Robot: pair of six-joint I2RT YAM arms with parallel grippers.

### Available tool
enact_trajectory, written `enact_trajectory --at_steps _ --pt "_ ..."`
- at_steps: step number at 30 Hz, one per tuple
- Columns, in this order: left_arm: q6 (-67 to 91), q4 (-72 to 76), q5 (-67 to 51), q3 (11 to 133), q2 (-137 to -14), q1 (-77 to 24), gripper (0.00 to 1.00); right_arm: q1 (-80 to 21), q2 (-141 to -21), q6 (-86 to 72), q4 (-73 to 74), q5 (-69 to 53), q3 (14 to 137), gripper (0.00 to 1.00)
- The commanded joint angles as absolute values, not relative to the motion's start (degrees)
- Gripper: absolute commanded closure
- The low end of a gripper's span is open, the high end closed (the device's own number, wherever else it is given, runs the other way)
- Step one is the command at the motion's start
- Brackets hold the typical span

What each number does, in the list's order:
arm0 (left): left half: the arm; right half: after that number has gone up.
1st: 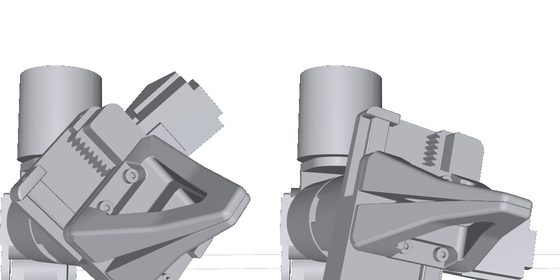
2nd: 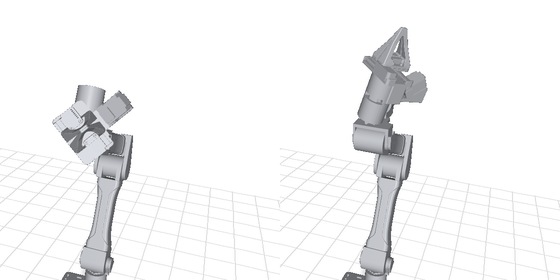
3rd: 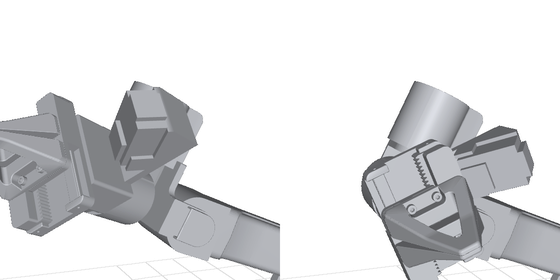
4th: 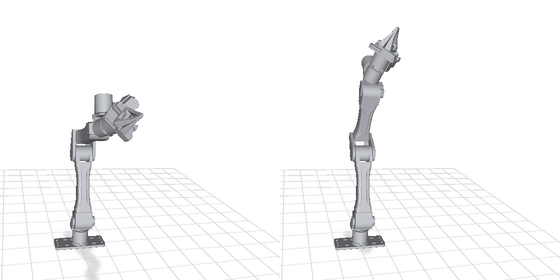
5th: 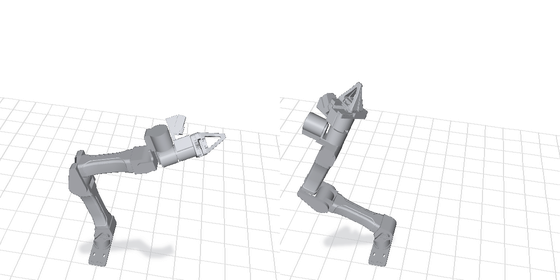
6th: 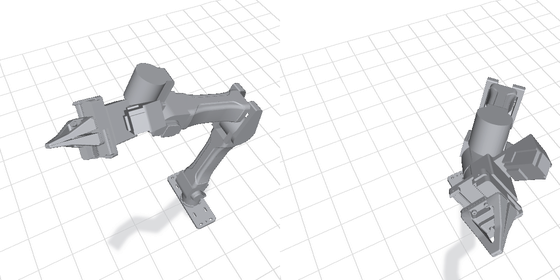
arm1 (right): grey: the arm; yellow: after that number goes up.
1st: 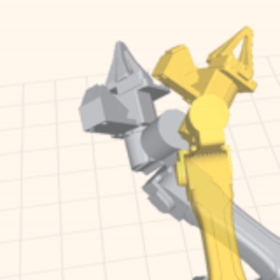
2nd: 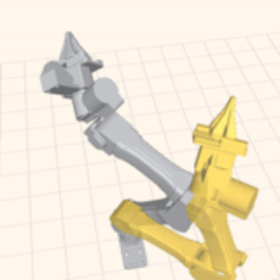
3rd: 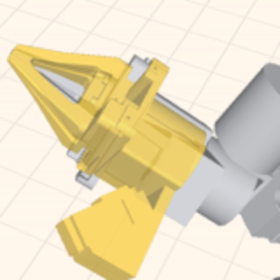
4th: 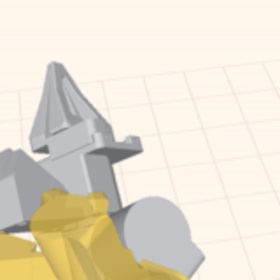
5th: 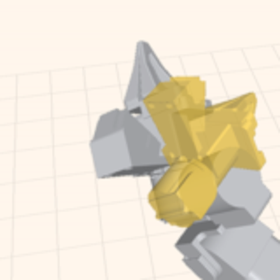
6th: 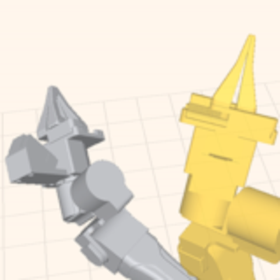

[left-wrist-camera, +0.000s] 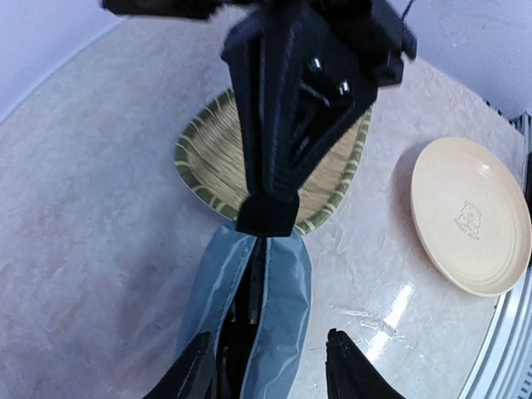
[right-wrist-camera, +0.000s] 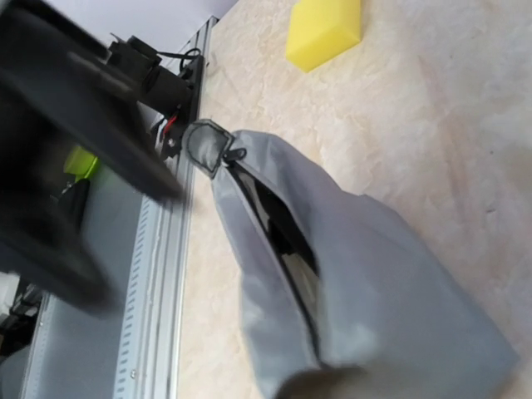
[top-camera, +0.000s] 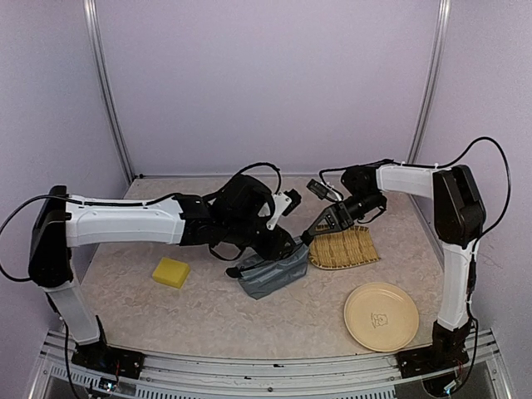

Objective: Sort the hair-cutting tools
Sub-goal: Place the comb in the kit bag, then pick up the sponge from the center of the board.

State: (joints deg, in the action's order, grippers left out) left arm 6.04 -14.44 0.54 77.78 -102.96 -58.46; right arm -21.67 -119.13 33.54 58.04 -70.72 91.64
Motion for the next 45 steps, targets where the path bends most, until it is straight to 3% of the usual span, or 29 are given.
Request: enact_trajectory --at_steps 1,6,15,16,17,25,35,41,45 --pt "10.21 -18.59 11.02 76.44 -94.74 -58.54 0.55 -21.67 -116.07 34.68 59.32 -70.54 92.0 0.84" --pt "23.03 -26.44 22.83 69.65 -87.91 -55.09 0.51 -21.71 -113.31 33.77 57.99 -63.53 91.37 0.58" --pt "40.68 -28.87 20.41 48.76 -69.49 -41.36 0.46 -21.62 -104.87 30.95 52.47 -49.21 88.46 0.36" --pt "41.3 -29.03 19.42 47.25 -67.98 -39.5 0.44 -21.62 -104.19 30.53 51.82 -47.7 88.18 0.09" --pt "41.53 -29.21 18.19 45.98 -67.34 -37.22 0.43 -21.62 -103.55 30.02 51.31 -46.58 87.96 0.01" --pt "36.3 -24.89 6.37 39.35 -68.69 -20.67 0.45 -21.62 -99.58 28.77 44.89 -37.83 83.53 0.0" --pt "31.7 -21.84 1.37 39.0 -78.45 -19.51 0.55 -21.53 -95.9 27.86 37.77 -28.58 79.26 0.0" --pt "31.46 -20.46 -0.54 39.66 -80.68 -19.79 0.71 -21.24 -94.61 27.48 36.18 -28.03 78.55 0.0" --pt "30.26 -21.08 -1.16 40.07 -79.76 -20.4 0.93 -21.09 -94.75 27.21 35.7 -27.86 78.33 0.0"
